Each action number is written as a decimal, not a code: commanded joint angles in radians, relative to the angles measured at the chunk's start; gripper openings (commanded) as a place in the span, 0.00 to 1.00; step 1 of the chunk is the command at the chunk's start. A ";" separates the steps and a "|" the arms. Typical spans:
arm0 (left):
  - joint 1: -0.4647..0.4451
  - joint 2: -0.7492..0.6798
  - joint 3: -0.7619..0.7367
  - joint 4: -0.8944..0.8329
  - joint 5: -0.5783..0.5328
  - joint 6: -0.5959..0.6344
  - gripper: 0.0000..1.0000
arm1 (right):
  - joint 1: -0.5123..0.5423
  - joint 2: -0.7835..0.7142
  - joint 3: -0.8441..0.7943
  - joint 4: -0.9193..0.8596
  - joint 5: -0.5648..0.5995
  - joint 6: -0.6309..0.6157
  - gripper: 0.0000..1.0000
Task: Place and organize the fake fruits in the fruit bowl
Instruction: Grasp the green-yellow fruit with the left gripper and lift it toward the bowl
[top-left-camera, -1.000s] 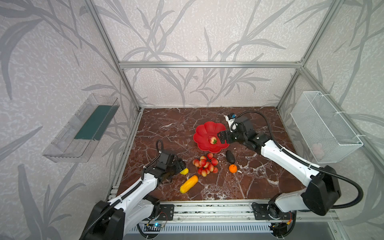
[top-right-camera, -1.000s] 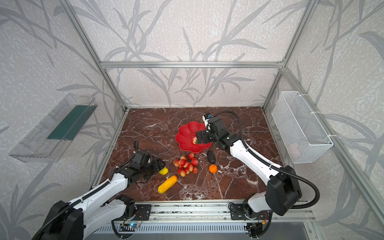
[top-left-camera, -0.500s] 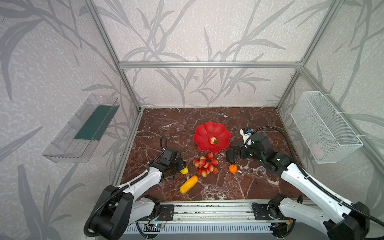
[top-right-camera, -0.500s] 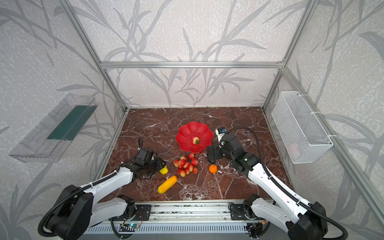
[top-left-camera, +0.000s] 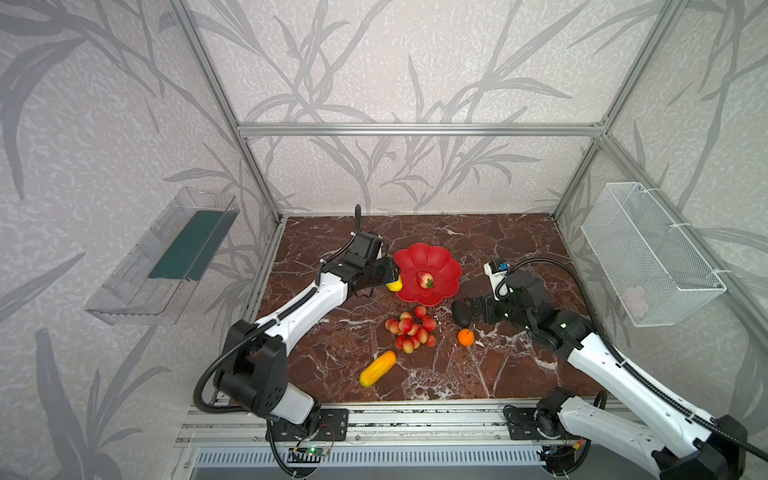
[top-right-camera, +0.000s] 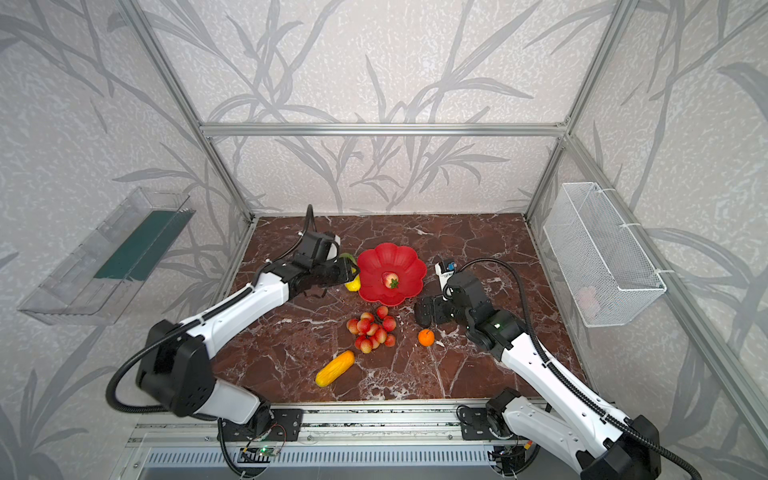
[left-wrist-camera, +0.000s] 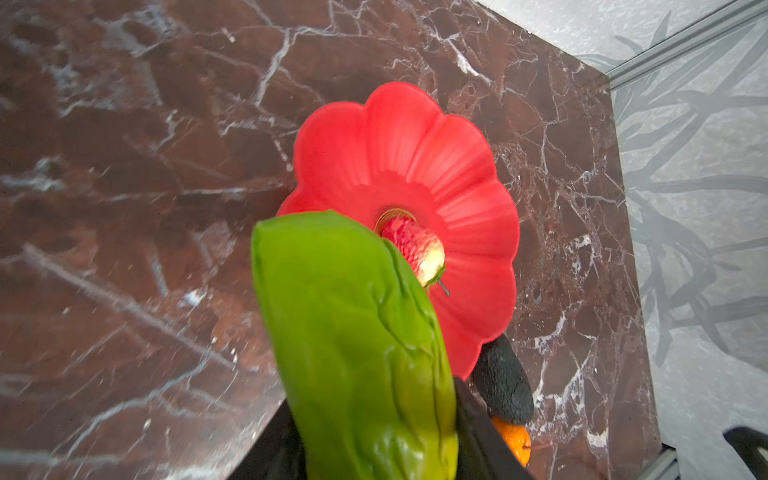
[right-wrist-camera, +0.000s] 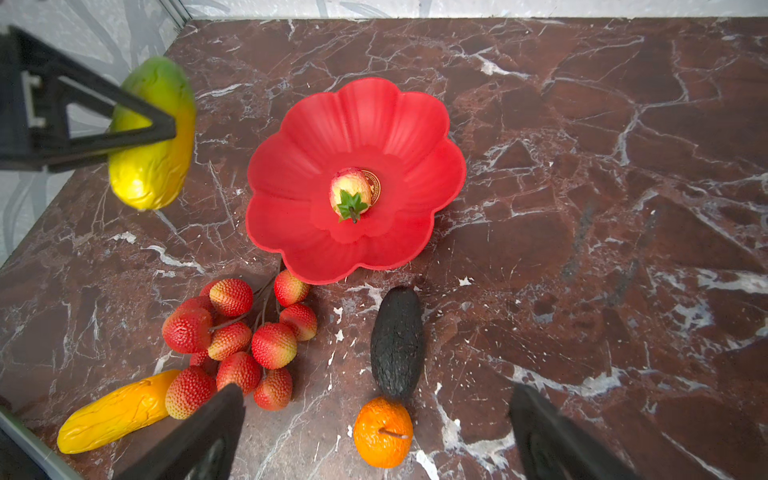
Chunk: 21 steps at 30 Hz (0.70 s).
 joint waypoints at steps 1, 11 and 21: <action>-0.031 0.143 0.118 -0.130 0.015 0.092 0.44 | -0.003 -0.044 -0.011 -0.041 0.001 -0.006 0.99; -0.078 0.427 0.373 -0.208 -0.012 0.088 0.41 | -0.007 -0.126 -0.032 -0.121 0.025 -0.007 0.99; -0.078 0.496 0.392 -0.209 -0.019 0.045 0.53 | -0.008 -0.101 -0.046 -0.109 0.031 -0.012 0.99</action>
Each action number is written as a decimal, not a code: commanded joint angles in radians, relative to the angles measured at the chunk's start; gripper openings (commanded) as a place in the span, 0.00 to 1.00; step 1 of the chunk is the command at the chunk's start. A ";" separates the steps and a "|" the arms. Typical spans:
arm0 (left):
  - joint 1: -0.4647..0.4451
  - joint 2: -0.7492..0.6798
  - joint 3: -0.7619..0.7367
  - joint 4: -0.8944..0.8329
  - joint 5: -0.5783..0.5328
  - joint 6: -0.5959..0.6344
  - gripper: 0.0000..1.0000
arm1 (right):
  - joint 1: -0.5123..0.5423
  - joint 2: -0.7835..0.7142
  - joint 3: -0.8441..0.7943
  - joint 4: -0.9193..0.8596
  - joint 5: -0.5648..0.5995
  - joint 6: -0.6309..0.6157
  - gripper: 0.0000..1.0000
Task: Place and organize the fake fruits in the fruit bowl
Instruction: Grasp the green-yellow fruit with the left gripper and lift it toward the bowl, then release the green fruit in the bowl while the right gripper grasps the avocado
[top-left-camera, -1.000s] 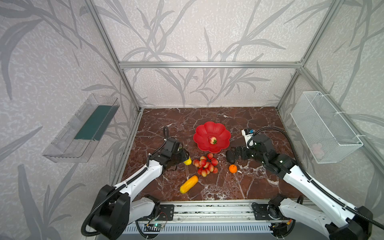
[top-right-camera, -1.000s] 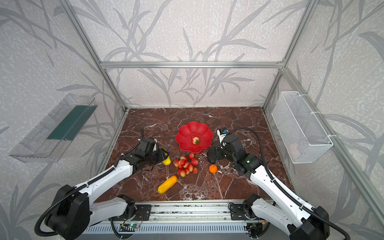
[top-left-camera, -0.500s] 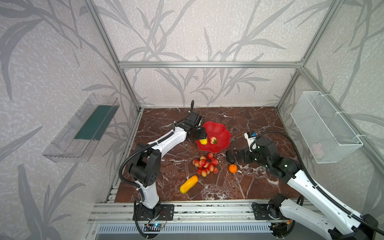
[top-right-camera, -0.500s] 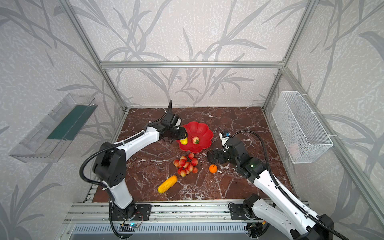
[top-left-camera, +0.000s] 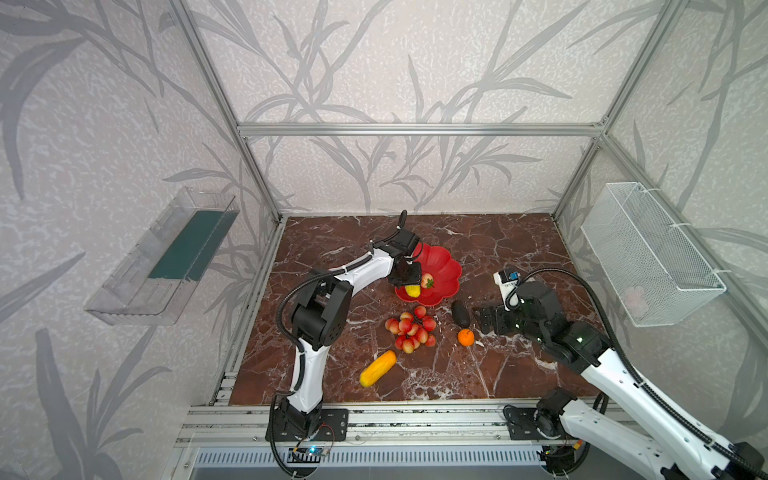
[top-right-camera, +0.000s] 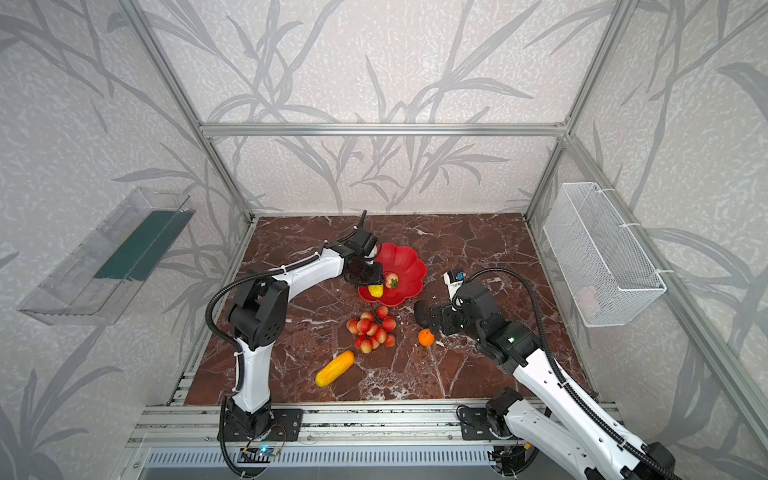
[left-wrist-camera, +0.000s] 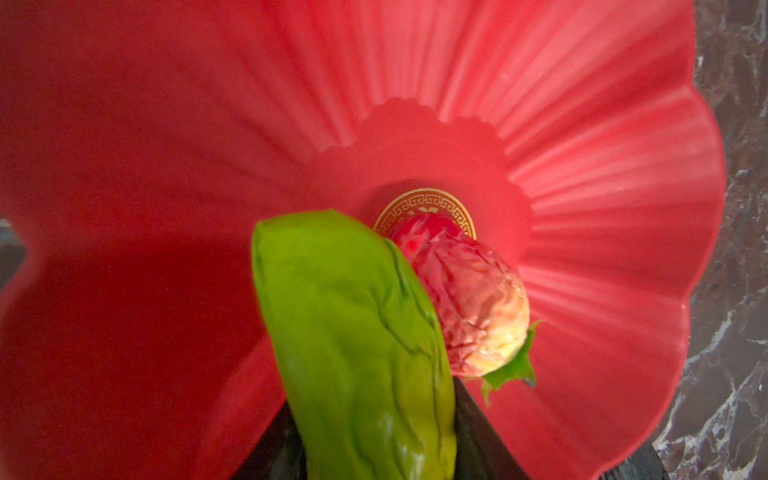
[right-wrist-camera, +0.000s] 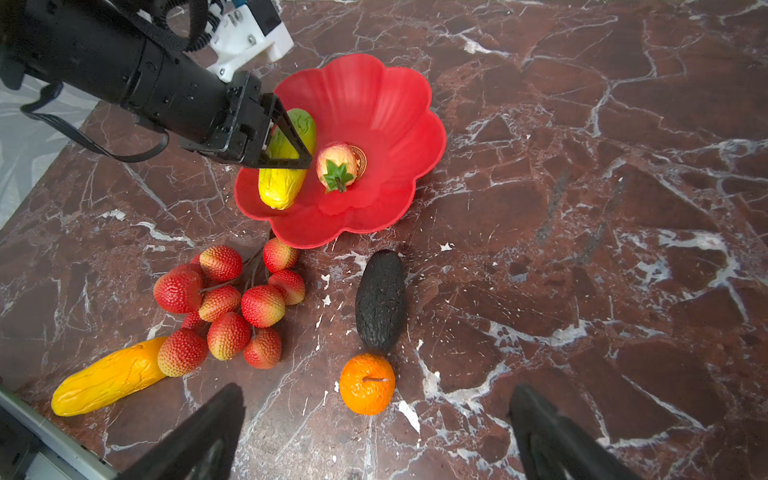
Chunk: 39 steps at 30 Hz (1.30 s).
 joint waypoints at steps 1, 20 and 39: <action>0.001 0.011 0.036 -0.023 -0.002 -0.018 0.56 | -0.007 0.017 -0.016 0.006 0.013 -0.008 0.99; 0.017 -0.440 -0.198 0.202 -0.101 -0.009 0.76 | -0.007 0.370 -0.036 0.236 -0.047 -0.006 0.95; 0.074 -1.279 -0.889 0.207 -0.395 -0.065 0.97 | -0.006 0.719 0.032 0.362 -0.084 0.016 0.65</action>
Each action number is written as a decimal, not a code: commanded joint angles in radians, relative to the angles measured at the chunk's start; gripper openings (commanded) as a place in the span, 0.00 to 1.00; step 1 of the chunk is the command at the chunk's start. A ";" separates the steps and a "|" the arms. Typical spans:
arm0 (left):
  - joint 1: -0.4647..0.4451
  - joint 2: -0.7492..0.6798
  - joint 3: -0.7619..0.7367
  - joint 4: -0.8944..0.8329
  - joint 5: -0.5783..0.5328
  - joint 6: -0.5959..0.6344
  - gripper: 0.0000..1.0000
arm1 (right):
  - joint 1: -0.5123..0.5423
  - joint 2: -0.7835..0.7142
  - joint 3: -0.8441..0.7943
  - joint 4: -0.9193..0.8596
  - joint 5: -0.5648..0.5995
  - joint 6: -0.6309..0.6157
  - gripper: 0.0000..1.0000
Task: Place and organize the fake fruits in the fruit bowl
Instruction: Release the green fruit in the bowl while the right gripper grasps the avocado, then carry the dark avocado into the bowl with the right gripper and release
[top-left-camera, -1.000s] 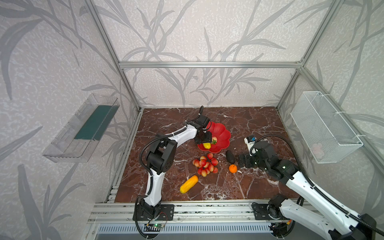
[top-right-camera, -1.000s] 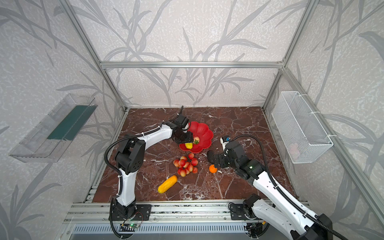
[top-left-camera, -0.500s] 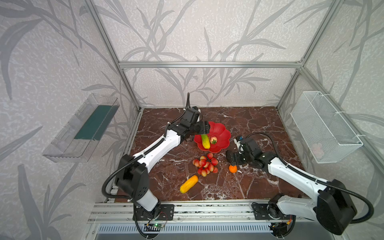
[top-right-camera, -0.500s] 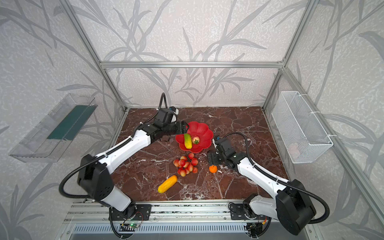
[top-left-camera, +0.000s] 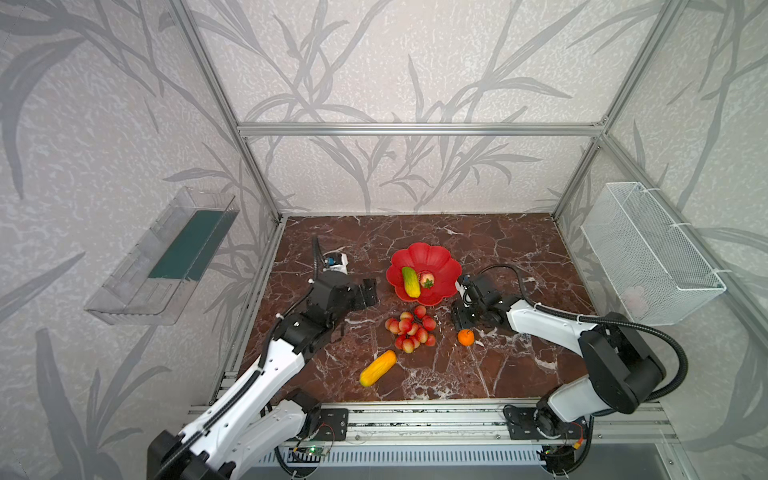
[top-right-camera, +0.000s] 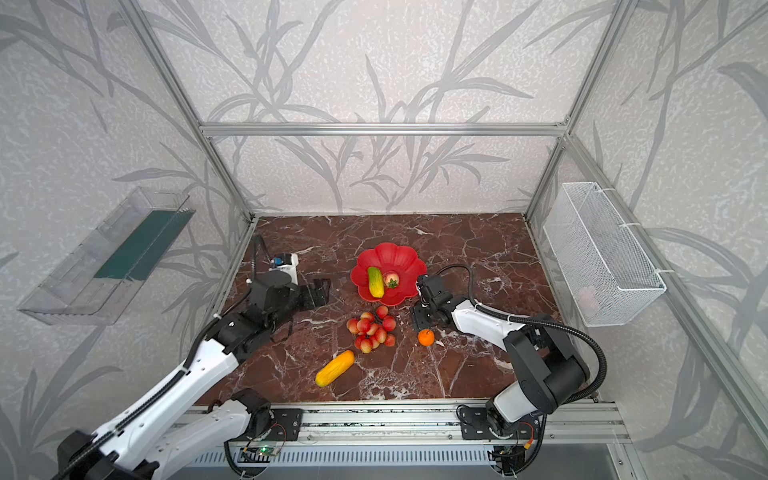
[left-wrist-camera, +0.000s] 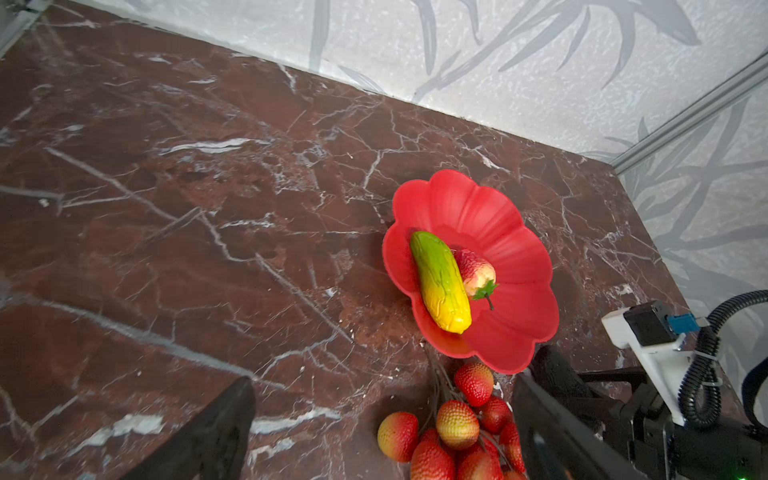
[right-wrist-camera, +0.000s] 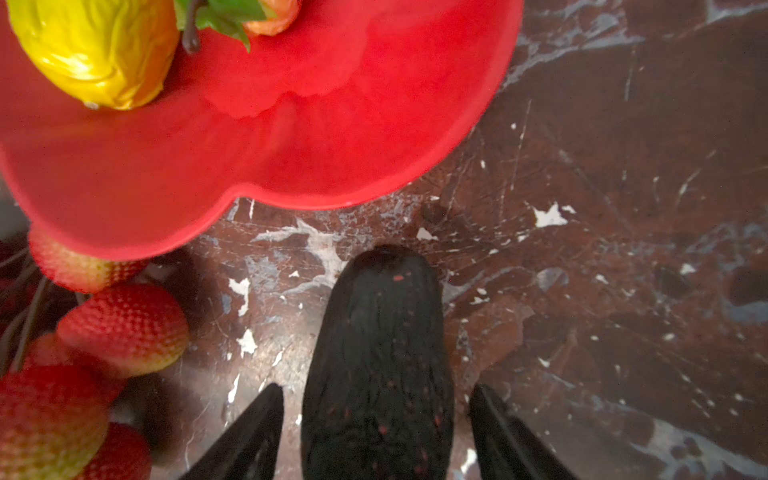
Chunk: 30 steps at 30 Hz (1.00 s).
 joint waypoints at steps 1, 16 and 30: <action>0.013 -0.096 -0.060 -0.032 -0.066 -0.042 0.98 | -0.002 0.013 0.022 0.030 -0.014 0.014 0.62; 0.032 -0.309 -0.195 -0.083 -0.046 -0.077 1.00 | -0.001 -0.365 0.019 -0.091 0.045 -0.005 0.40; 0.034 -0.288 -0.171 -0.222 0.204 -0.056 0.93 | -0.012 0.157 0.462 -0.089 -0.026 -0.074 0.41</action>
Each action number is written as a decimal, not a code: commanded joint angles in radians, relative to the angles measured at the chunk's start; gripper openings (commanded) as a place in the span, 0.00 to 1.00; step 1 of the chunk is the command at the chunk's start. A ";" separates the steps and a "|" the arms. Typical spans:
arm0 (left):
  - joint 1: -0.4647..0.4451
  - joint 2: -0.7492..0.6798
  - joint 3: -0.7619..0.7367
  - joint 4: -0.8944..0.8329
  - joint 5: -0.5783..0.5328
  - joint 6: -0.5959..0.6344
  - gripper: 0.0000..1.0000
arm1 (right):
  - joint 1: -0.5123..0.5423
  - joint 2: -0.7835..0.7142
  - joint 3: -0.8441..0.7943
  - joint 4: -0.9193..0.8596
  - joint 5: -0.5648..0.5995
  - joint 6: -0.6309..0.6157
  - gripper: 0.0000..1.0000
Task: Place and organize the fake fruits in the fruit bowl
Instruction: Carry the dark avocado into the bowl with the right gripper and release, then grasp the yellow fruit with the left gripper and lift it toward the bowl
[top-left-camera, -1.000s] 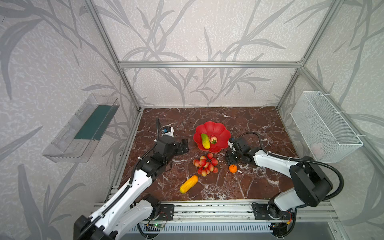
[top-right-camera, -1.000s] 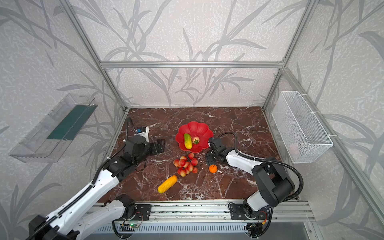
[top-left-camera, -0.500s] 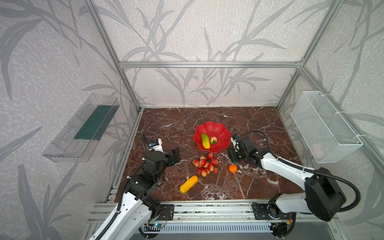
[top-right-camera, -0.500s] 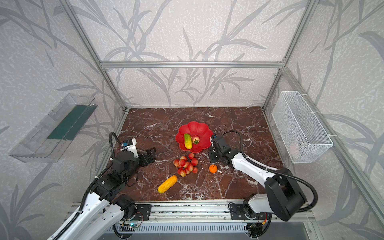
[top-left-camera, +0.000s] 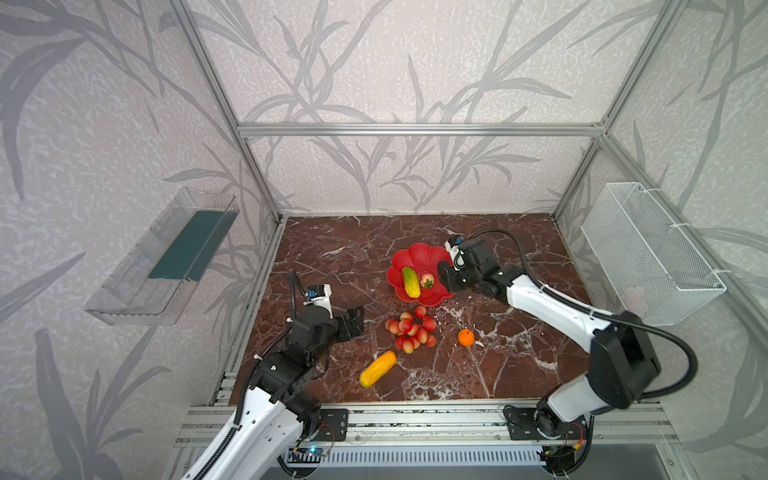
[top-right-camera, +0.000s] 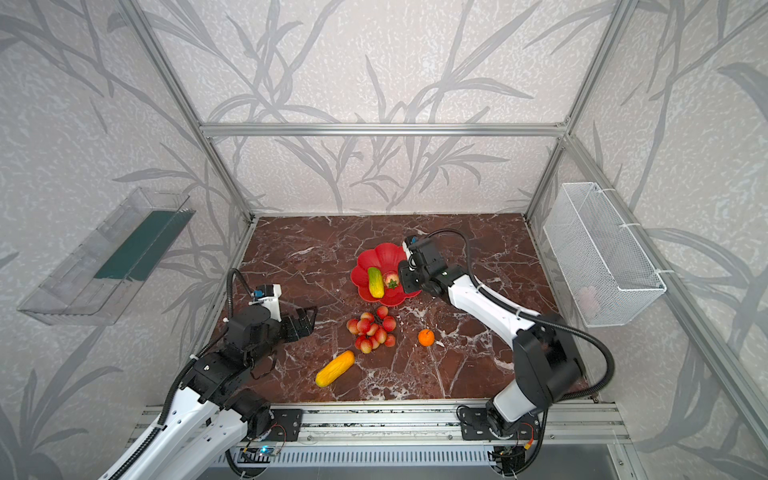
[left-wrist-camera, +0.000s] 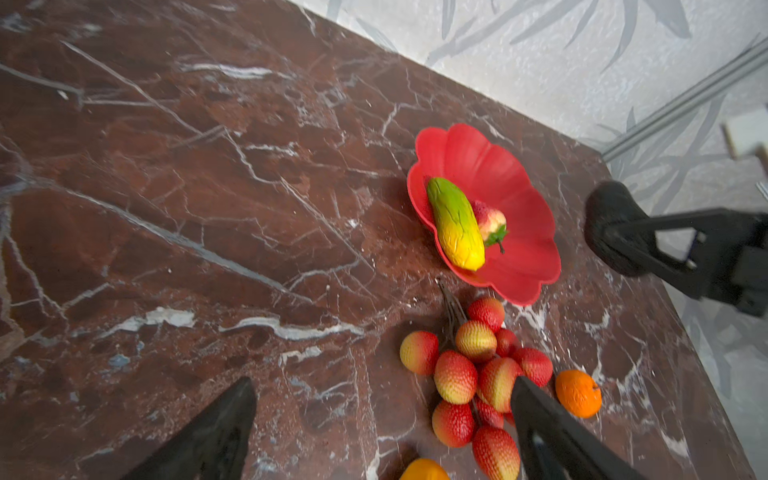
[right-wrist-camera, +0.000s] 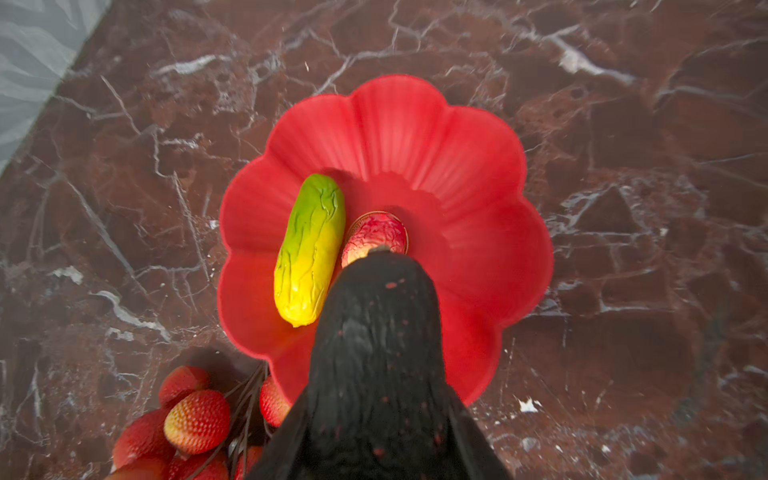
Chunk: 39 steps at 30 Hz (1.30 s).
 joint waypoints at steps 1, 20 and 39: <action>0.002 0.013 0.026 -0.090 0.105 0.001 0.91 | -0.015 0.112 0.085 -0.010 -0.011 -0.023 0.41; -0.106 0.081 -0.076 -0.056 0.237 -0.118 0.79 | -0.066 0.323 0.211 -0.035 -0.032 0.000 0.63; -0.446 0.287 -0.100 -0.025 0.062 -0.159 0.78 | -0.067 -0.214 -0.101 0.041 -0.023 0.031 0.95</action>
